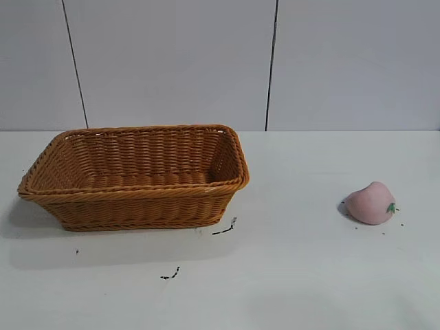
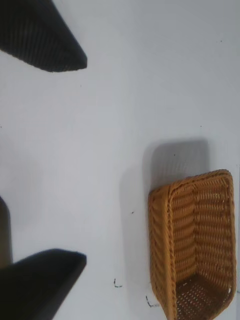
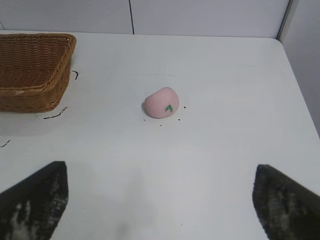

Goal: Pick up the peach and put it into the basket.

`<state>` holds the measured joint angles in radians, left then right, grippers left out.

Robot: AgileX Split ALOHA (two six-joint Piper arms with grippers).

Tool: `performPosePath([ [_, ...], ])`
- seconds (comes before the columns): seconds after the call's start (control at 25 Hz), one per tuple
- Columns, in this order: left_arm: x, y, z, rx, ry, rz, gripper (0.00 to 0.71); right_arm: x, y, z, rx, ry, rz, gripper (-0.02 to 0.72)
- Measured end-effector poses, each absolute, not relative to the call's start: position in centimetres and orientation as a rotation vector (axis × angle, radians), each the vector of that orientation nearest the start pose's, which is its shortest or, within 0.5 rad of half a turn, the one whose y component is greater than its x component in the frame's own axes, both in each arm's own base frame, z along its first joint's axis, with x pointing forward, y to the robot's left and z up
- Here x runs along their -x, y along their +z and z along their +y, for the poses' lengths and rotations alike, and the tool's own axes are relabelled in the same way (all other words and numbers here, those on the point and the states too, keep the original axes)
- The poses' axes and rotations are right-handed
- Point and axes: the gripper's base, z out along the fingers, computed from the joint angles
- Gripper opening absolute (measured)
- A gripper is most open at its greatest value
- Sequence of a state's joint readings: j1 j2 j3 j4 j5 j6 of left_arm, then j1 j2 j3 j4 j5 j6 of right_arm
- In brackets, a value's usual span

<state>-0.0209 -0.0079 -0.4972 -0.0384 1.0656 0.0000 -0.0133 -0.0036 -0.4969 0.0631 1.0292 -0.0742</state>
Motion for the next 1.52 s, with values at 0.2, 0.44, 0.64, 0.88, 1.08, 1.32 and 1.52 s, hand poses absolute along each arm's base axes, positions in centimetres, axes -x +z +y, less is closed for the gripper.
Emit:
performPosePath([
  [0.2,0.6,27.6,-0.3,-0.023,-0.059,2.044,0.693,0.4,27.9,0.5,0.063,0.019,2.01,0.695],
  [0.44,0.6,27.6,-0.3,-0.023,-0.059,2.044,0.693,0.4,28.0,0.5,0.063,0.018,2.006,0.695],
  [0.64,0.6,27.6,-0.3,-0.023,-0.059,2.044,0.693,-2.3,30.8,0.4,0.055,0.02,2.032,0.695],
  [0.88,0.6,27.6,-0.3,-0.023,-0.059,2.044,0.693,-10.2,33.8,0.3,0.046,0.025,2.197,0.695],
  [1.08,0.6,27.6,-0.3,-0.023,-0.059,2.044,0.693,-18.7,33.4,0.2,0.04,0.041,2.414,0.695],
  [1.32,0.6,27.6,-0.3,-0.023,-0.059,2.044,0.693,-27.9,29.7,0.2,0.052,0.061,2.672,0.695],
  [1.52,0.6,27.6,-0.3,-0.023,-0.059,2.044,0.693,-33.4,25.6,0.9,0.119,0.059,2.783,0.695],
])
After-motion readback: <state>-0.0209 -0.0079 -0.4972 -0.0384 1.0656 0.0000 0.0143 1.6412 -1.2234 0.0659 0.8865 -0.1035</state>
